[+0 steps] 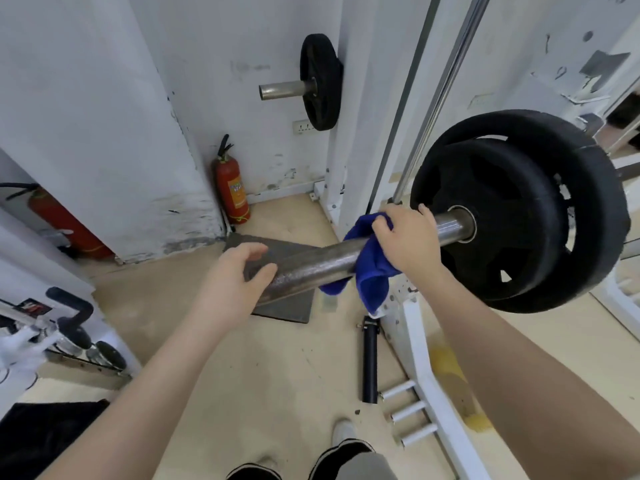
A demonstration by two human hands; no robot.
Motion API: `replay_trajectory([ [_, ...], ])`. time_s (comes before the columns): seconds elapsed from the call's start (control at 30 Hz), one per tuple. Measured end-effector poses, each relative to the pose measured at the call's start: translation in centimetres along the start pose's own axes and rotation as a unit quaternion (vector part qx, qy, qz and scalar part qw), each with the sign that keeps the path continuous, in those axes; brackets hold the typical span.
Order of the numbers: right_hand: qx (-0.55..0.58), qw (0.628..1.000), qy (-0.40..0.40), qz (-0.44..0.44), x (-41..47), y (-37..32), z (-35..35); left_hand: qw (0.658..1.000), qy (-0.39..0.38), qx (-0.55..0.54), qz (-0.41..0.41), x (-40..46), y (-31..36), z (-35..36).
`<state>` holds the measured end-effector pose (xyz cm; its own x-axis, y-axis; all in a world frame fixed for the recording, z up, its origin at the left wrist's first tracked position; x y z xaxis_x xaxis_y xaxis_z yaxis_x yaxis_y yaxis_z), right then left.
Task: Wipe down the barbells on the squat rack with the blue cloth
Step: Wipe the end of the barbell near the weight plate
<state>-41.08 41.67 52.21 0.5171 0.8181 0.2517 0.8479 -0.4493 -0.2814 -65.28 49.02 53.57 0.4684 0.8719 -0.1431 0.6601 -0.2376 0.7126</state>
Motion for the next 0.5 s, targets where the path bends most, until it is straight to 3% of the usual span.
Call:
replay_trajectory([
  [0.1,-0.018,1.0,0.011,0.016,-1.1,-3.6,0.6,0.993,-0.028,-0.1,-0.06,-0.5,-1.8,0.6],
  [0.27,0.07,0.985,0.083,-0.131,-6.2,-13.0,3.6,0.97,-0.055,-0.228,-0.067,0.0,-3.2,0.9],
  [0.43,0.108,0.945,0.133,-0.278,-8.5,-10.6,4.9,0.956,-0.095,-0.276,-0.027,-0.5,-4.4,1.0],
  [0.5,0.14,0.959,0.108,-0.222,-10.8,-8.6,4.2,0.96,-0.112,-0.255,0.001,-0.8,-4.9,1.5],
])
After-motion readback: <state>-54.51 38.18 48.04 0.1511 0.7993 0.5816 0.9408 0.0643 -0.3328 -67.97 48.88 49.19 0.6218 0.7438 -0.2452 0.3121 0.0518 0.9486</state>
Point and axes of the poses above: each hand's wrist, its own x-axis towards the middle knuckle, its own z-axis out of the palm, y = z × x, the point moved 1 cm from there along x, towards the middle knuckle, and after that the axes turned 3 degrees about -z, right-handed, at the moved point
